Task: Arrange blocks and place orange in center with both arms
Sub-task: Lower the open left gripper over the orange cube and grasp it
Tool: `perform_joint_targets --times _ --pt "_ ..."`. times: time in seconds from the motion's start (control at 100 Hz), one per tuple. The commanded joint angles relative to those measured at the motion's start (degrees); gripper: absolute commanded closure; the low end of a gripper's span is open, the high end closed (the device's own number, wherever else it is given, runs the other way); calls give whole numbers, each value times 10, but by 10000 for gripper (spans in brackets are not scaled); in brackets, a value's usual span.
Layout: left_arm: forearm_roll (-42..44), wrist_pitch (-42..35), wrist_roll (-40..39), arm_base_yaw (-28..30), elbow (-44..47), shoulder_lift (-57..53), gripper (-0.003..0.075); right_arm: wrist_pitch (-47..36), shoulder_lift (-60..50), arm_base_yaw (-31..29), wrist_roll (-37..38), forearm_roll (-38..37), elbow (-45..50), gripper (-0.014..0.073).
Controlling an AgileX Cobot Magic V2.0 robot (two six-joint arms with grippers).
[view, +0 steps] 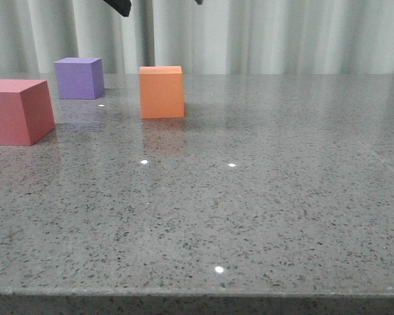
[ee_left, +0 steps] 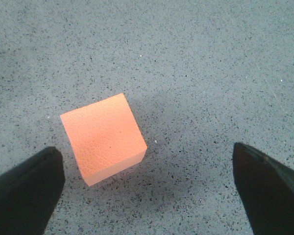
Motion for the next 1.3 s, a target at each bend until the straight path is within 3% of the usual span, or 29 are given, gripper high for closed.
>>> perform_joint_targets --times 0.0,0.18,0.4,1.29 --pt "13 -25 -6 -4 -22 -25 72 -46 -1 -5 0 -8 -16 704" --pt "20 -31 -14 -4 -22 -25 72 -46 -1 -5 0 -8 -16 704" --pt "80 -38 -101 -3 -25 -6 72 -46 -1 -5 0 -8 -16 704" --pt "89 -74 -140 9 -27 102 98 -46 -1 -5 0 -8 -16 704"
